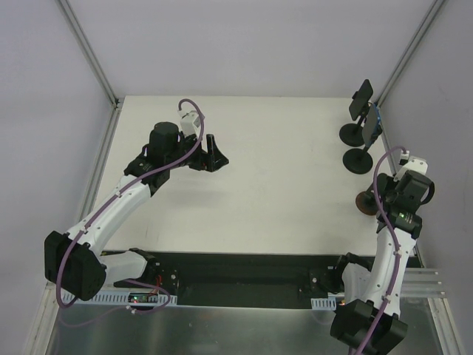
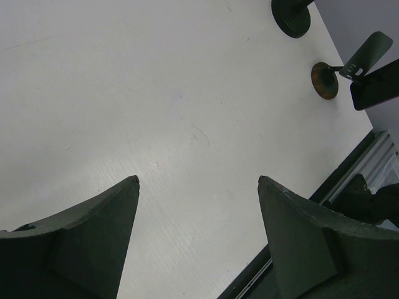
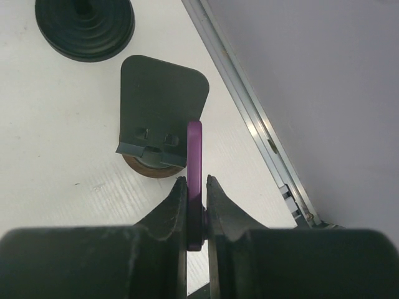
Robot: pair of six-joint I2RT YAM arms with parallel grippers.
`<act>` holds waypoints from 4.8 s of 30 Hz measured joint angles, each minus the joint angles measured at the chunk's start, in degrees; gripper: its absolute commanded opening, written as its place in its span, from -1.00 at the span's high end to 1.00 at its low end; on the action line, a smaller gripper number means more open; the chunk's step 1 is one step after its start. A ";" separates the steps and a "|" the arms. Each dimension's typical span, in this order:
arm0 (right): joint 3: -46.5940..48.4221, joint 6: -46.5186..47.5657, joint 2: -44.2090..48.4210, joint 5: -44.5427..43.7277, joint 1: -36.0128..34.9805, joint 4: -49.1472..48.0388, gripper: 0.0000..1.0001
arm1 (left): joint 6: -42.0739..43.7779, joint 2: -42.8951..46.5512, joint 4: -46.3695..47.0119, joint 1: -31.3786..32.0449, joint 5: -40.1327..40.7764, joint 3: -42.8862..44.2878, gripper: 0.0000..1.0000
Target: Place the phone on the phone stand
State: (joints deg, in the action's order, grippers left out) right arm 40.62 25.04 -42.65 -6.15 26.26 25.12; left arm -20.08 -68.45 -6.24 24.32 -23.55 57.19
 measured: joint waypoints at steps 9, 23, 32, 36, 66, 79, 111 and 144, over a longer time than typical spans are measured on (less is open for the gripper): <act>-0.09 -4.24 1.46 5.79 0.15 0.70 0.99 | -0.04 -0.46 0.04 0.00 -0.04 0.00 -0.50; 0.07 -12.20 1.53 14.97 0.17 2.60 1.00 | -0.04 -0.72 0.02 0.00 -0.07 0.00 -0.51; 4.81 -11.96 2.38 17.99 -0.72 8.57 1.00 | -0.09 -0.98 0.04 0.00 -0.42 0.00 -0.51; 6.84 -9.51 4.04 20.22 -1.36 9.68 1.00 | -0.13 -1.25 0.04 0.00 -0.52 0.00 -0.51; 13.18 11.32 -17.27 42.38 6.88 -0.07 0.99 | -0.04 -1.33 0.94 1.66 -1.49 0.00 -0.59; 13.16 11.96 -18.32 41.94 6.91 -0.79 0.93 | 0.20 -0.52 1.03 2.75 -1.49 0.00 -0.59; 11.10 7.23 -18.78 28.85 6.01 -5.79 -0.60 | 1.11 -0.46 1.01 2.75 -1.42 -0.02 -0.61; 24.87 -23.28 -27.61 -40.83 -95.93 14.10 -0.93 | 2.93 12.90 -2.78 2.58 10.58 -3.69 -0.63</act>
State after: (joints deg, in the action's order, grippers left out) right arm 65.49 1.76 -70.26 -46.98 -69.67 39.22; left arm -17.15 -55.55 -9.02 26.89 -12.97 53.49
